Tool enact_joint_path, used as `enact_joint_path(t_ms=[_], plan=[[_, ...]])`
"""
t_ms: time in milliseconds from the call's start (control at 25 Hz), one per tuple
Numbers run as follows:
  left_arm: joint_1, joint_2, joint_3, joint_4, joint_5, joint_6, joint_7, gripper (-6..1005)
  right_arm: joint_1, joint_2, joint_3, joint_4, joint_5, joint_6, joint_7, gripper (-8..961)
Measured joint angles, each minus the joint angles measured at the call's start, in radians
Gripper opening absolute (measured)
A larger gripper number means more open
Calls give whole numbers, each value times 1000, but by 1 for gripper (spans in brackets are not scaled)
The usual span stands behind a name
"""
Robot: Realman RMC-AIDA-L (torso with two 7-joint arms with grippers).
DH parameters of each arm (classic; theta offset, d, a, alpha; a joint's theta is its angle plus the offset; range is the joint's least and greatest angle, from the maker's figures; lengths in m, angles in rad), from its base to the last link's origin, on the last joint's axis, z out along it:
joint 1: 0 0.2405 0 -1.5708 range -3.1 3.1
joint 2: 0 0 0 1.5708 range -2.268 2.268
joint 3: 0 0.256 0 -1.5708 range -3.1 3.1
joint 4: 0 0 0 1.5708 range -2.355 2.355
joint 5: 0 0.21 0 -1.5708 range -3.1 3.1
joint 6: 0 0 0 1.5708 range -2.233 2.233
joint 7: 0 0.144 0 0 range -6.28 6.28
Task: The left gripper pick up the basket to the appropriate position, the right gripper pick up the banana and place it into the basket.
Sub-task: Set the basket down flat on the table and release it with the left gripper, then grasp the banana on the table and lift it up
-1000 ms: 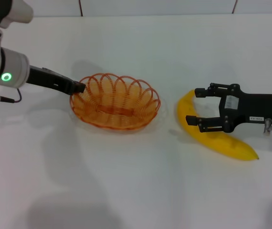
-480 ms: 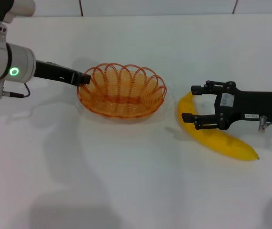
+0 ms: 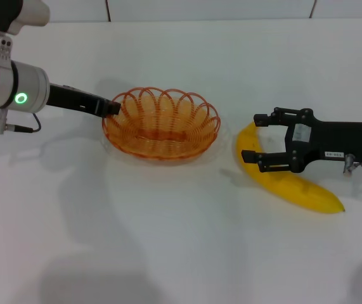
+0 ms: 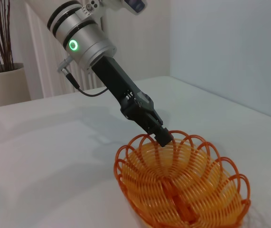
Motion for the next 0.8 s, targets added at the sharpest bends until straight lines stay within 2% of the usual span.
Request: enact_joint_path(t_ms=[320,560,680,800], plan=[[2,0,0,18,-5,-9,16,90,-5,0,0,0,0,0,0,854],[43,-1,18,123,-5,13,26,320,-29,-10,1,0,33,-5,0,853],[148,-3,81,278,-48,41,57,463,-38,-16,1,0,54,-7,0,853],[351,-5,198,471,-252,56,215,581,-49,-19,2,0,80,-8,-2,853]])
